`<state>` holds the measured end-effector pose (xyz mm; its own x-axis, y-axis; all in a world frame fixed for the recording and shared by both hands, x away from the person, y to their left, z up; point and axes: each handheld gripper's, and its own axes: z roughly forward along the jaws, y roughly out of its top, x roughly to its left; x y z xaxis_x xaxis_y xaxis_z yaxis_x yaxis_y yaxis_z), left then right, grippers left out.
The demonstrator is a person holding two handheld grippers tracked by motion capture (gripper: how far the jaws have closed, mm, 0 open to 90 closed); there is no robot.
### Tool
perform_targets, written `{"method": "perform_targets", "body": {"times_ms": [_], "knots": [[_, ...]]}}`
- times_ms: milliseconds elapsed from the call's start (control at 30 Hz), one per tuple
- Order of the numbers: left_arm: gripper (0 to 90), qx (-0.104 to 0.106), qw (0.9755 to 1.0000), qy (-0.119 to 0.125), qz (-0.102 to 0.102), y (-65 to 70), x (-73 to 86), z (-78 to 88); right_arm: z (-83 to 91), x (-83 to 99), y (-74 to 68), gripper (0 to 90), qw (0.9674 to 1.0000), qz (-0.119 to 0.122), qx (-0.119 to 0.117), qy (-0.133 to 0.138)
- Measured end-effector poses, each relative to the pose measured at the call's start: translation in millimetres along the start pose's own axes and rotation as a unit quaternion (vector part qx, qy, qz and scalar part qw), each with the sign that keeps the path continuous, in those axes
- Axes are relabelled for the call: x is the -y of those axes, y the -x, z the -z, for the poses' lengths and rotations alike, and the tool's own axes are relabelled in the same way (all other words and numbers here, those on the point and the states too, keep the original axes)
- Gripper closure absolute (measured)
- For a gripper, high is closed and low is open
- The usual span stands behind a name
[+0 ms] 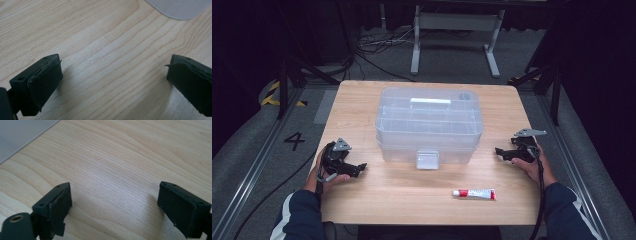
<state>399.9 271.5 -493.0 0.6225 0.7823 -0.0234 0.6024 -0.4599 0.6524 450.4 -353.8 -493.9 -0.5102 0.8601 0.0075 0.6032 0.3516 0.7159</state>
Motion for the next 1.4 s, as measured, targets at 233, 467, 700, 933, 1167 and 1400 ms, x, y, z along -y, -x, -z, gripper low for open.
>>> {"method": "perform_targets", "body": {"times_ms": [233, 467, 700, 933, 1167, 1400], "knots": [[0.4, 0.0, 1.0, 0.001, 0.001, 0.2, 0.3, 0.3, -0.2, -0.8, 0.4, 12.1, 1.0, 0.001, -0.001, -0.003], [0.4, 0.0, 1.0, 0.0, -0.002, -0.3, 1.5, 1.3, 0.9, -1.1, 2.2, 12.1, 0.9999, 0.009, -0.01, -0.009], [0.4, 0.0, 1.0, 0.001, 0.001, 0.1, 2.5, 2.1, 3.5, -2.3, 4.4, 17.0, 0.9996, 0.013, -0.018, -0.018], [0.4, -0.004, 1.0, 0.001, 0.005, 1.2, 2.9, 2.5, 13.2, -7.7, 4.9, 20.3, 0.9991, 0.015, -0.04, -0.006], [0.4, -0.004, 1.0, 0.001, 0.006, 1.4, 3.0, 2.5, 41.0, -23.1, -1.8, 24.7, 0.9976, 0.039, -0.037, 0.045], [0.4, -0.005, 1.0, 0.001, 0.007, 1.4, 3.0, 2.5, 60.6, -31.6, -9.1, 26.8, 0.9949, 0.054, -0.039, 0.075]]}}
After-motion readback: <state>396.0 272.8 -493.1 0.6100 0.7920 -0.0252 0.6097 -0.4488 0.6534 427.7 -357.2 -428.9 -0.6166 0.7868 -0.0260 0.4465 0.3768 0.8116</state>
